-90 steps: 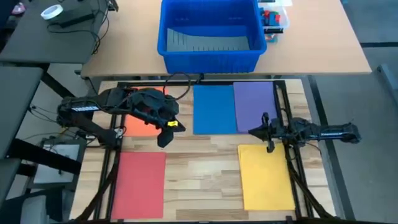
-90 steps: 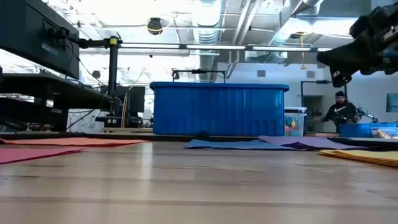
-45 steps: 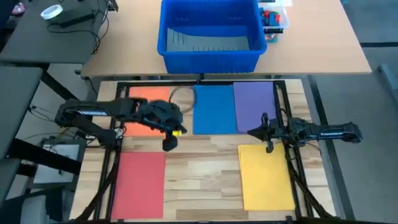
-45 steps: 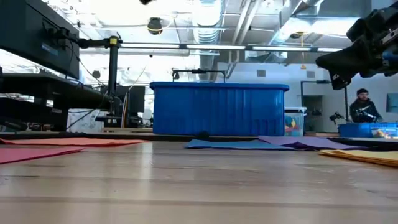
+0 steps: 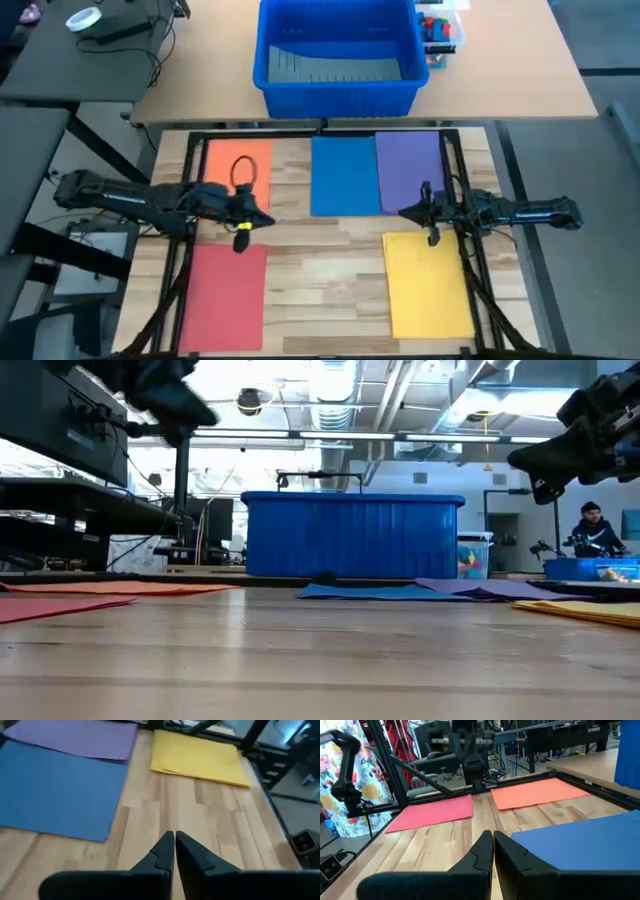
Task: Organize paper
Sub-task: Return to Home Position
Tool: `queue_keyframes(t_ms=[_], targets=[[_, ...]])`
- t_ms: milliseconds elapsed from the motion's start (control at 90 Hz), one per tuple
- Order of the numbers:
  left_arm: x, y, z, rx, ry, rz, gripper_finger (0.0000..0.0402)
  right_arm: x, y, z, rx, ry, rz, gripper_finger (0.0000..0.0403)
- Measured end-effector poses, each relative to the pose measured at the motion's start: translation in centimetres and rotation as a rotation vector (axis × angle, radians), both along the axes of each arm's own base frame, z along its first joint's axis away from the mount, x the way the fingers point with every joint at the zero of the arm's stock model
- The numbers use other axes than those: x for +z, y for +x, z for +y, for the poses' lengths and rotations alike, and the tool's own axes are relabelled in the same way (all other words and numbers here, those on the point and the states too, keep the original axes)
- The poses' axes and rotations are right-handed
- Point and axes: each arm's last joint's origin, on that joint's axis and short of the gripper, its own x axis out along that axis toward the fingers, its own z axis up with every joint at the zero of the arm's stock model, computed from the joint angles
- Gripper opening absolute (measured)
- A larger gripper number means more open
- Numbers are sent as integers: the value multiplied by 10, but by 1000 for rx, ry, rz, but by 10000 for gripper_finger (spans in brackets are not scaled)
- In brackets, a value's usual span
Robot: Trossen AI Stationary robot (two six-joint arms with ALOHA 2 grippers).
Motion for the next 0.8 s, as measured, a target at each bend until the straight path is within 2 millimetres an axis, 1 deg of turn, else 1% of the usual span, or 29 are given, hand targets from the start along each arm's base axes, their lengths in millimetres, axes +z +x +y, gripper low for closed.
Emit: queue_keyframes(t_ms=[100,189,333,456,622,667,800], targets=[[-17,-24,2,6,-17,-72,0,0,0,0,0,0,0,6],[-36,-42,7,37,-25,-98,0,0,0,0,0,0,0,6],[-58,-63,9,49,-27,-168,0,0,0,0,0,0,0,6],[-74,-71,10,61,-46,-234,0,0,0,0,0,0,0,6],[-87,-76,13,132,-26,-376,0,0,0,0,0,0,0,6],[-86,-77,13,136,-34,-416,0,0,0,0,0,-1,0,6],[-86,-77,13,135,-35,-421,0,0,0,0,-1,-2,0,6]])
